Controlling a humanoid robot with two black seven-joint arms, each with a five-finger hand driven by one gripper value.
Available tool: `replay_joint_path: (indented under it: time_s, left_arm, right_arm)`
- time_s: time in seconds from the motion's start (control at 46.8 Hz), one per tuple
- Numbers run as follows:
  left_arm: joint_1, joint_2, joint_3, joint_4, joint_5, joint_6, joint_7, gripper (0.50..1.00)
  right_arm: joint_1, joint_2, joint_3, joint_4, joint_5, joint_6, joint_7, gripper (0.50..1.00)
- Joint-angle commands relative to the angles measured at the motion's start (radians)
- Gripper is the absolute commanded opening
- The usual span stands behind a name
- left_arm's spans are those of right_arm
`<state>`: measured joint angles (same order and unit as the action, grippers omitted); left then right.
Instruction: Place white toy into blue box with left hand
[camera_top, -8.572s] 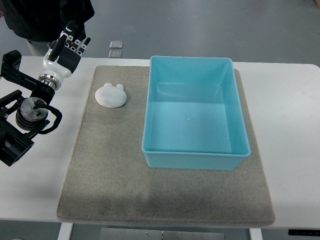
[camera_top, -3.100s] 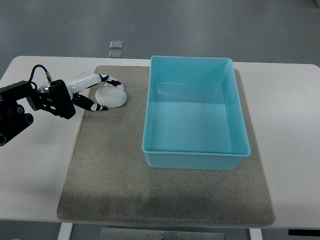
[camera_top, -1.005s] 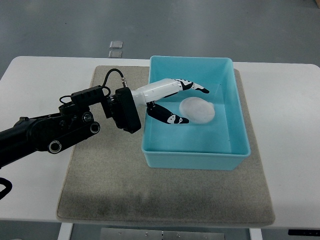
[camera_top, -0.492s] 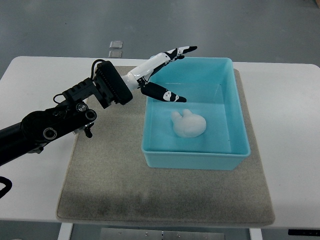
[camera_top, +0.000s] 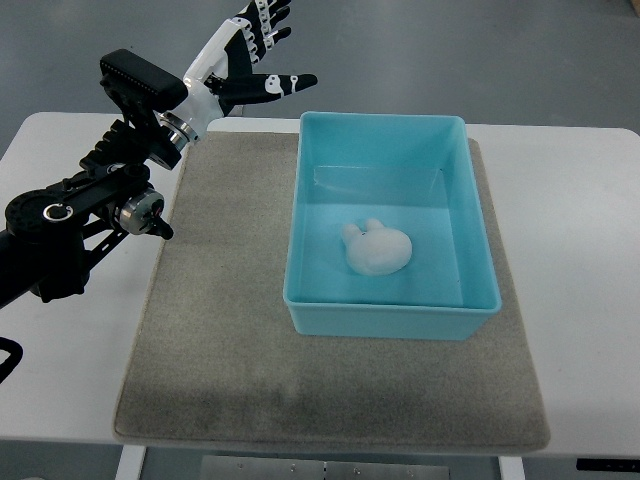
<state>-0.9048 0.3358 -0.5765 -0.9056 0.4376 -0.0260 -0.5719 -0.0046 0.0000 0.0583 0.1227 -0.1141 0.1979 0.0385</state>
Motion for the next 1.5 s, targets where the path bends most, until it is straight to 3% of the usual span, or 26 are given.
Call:
replay_joint_path:
  time_s: [0.0,0.128,0.363,0.62,0.919,1.304,1.475]
  left_arm:
    - [0.0,0.0,-0.023,0.056,-0.152,-0.032,0.004,0.994]
    - [-0.003,0.002,-0.022,0.111,-0.316,-0.084,0.021,0.994]
    - [-0.006,0.002,-0.029,0.237,-0.361,-0.241,0.043,0.994]
    - [-0.006,0.0,-0.029,0.272,-0.582,-0.198,0.168,0.994]
    - [-0.006,-0.001,-0.025,0.286,-0.76,-0.187,0.248,0.994]
    - [0.007,0.003,-0.051,0.29,-0.775,-0.192,0.329,0.994]
    - [0.007,0.005,-0.057,0.287,-0.775,-0.193,0.328,0.994]
  right_arm:
    - [0.0,0.0,0.0,0.0,0.001,0.0,0.0,0.936]
    - [0.0,0.0,0.0,0.0,0.001,0.0,0.0,0.936]
    - [0.0,0.0,0.0,0.0,0.001,0.0,0.0,0.936]
    - [0.0,0.0,0.0,0.0,0.001,0.0,-0.002,0.936]
    - [0.0,0.0,0.0,0.0,0.001,0.0,0.0,0.936]
    - [0.0,0.0,0.0,0.0,0.001,0.0,0.0,0.936]
    - [0.0,0.0,0.0,0.0,-0.001,0.0,0.0,0.936]
